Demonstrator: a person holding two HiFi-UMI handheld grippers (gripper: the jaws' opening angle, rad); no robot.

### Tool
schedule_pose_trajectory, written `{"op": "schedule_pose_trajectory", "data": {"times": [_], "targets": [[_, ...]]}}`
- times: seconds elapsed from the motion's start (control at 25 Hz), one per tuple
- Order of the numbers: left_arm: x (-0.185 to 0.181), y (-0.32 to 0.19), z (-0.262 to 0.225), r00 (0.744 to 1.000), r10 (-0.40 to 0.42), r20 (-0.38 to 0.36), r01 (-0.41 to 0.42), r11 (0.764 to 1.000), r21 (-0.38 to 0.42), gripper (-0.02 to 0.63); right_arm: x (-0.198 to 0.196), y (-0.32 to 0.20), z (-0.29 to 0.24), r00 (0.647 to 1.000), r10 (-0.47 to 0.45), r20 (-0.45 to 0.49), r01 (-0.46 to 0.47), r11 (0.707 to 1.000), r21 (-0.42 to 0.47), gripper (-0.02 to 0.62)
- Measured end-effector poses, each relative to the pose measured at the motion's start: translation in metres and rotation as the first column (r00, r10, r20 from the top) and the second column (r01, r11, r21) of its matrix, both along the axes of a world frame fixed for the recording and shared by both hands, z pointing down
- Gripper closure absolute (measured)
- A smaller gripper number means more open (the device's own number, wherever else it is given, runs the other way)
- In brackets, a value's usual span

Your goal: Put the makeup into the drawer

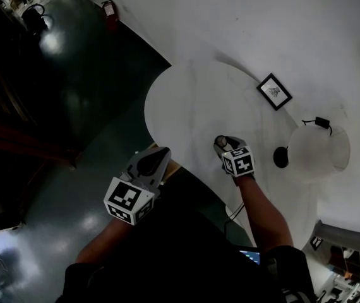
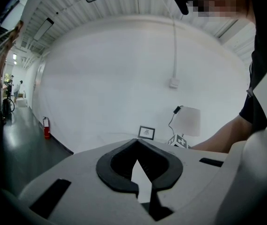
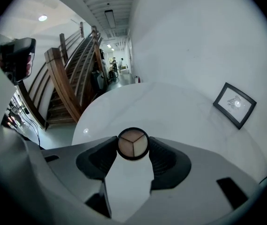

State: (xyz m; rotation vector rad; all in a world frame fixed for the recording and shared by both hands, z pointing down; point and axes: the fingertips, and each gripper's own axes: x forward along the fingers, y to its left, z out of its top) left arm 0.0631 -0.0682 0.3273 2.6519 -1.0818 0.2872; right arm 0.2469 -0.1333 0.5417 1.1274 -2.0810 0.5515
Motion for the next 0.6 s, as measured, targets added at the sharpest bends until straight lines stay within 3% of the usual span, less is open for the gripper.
{"op": "schedule_pose_trajectory", "data": {"times": [0.6], "targets": [[-0.020,0.022,-0.003,0.998,-0.058,0.018,0.058,0.998,0.011,0.595,-0.033,0.025,-0.053,0.995,-0.071,0.069,0.065,0.994,0.082,0.380]]}}
